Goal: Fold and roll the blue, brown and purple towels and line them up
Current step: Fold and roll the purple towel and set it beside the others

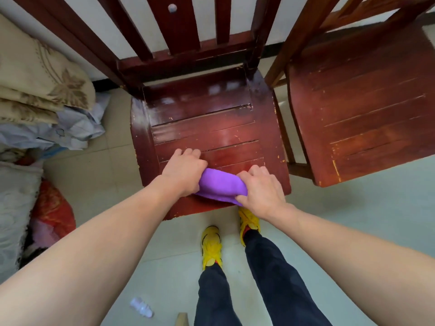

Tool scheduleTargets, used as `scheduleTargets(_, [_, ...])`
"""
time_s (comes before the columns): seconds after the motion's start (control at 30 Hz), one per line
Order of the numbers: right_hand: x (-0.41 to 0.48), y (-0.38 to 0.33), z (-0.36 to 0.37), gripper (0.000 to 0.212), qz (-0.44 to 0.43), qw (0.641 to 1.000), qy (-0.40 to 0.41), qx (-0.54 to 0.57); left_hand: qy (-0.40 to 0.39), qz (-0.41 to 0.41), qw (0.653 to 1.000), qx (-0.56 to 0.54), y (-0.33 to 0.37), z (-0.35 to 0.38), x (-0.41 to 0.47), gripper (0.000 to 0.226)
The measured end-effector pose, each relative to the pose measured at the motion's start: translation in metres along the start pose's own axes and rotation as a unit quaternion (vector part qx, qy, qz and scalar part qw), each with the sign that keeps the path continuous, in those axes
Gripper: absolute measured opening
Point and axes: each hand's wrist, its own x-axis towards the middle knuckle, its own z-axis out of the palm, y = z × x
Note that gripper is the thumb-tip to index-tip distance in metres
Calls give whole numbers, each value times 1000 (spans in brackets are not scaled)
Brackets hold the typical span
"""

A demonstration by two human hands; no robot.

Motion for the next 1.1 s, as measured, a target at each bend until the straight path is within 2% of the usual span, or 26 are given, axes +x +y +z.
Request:
scheduleTargets(0.07, [-24,-4,-3,41,-19,999,33,-12,10,4,1000,-13,8,6,-29,46])
scheduleTargets(0.23, [-101,-16,-6,47,-39,996,83,14,38,38,997,-53,31,15,-105,37])
scheduleTargets(0.4, [-191,-34,-24,59,25,991,126,39,89,88,992,-26,62,-7,-170,33])
scheduleTargets(0.57, [-300,-44,-49,59,110,976,176,65,136,137,981,8,115,-50,-237,35])
scheduleTargets(0.7, [-383,-26,-71,60,174,957,224,67,155,209,964,58,175,-89,-270,35])
scheduleTargets(0.8, [-460,1,-82,58,242,929,271,76,184,290,930,132,243,-126,-292,40])
scheduleTargets(0.87, [-483,13,-84,58,253,917,301,67,202,303,919,151,267,-143,-293,44])
scheduleTargets(1.0, [-581,44,-51,58,319,882,341,62,200,377,882,201,369,-156,-313,46])
scheduleTargets(1.1, [-661,76,-14,59,362,853,371,53,203,413,856,235,463,-152,-337,56])
